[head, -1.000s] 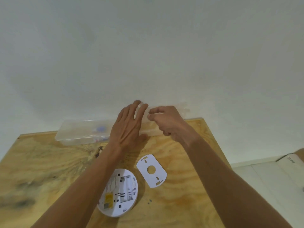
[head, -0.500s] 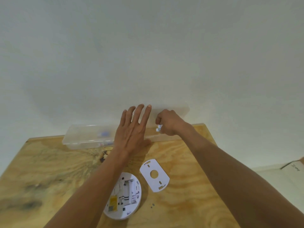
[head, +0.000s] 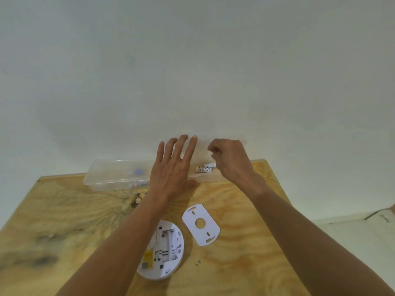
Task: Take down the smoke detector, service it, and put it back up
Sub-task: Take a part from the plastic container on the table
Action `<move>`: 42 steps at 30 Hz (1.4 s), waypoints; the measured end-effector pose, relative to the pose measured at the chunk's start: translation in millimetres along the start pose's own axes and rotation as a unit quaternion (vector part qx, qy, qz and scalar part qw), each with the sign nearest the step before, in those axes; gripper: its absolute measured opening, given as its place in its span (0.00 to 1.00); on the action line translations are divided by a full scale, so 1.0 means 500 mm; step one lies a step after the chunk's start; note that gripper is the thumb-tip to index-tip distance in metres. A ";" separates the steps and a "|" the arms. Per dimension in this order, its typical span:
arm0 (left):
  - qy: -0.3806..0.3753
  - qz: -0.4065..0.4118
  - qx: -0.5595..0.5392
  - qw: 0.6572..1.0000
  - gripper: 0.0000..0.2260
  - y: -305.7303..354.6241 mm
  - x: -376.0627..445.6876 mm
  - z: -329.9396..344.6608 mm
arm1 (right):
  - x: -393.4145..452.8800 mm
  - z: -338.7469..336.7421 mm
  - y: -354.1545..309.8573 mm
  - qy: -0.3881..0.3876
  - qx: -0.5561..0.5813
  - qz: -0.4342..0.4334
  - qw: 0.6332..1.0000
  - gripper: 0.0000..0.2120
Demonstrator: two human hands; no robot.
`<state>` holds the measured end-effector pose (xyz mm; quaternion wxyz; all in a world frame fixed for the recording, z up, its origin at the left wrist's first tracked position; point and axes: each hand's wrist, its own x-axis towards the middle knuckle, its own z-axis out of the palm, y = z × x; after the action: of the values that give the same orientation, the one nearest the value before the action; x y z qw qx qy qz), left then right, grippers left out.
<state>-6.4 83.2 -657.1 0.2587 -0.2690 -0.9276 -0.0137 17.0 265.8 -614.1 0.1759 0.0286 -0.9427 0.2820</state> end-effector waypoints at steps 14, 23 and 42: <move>0.003 0.005 -0.002 1.000 0.35 0.020 -0.022 -0.004 | -0.020 -0.082 0.047 -0.072 -0.225 -0.069 0.969 0.15; -0.038 0.008 -0.128 0.991 0.17 0.036 -0.026 -0.004 | -0.078 -0.063 0.081 -0.079 -0.171 -0.042 0.981 0.15; -0.061 -0.044 -0.187 0.980 0.09 0.042 -0.024 -0.022 | -0.110 0.006 0.115 0.064 -0.179 -0.073 0.979 0.02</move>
<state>18.3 93.6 -655.8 0.1462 -0.2715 -0.9338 -0.1816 58.8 309.7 -665.8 0.2580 0.0468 -0.9602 0.0962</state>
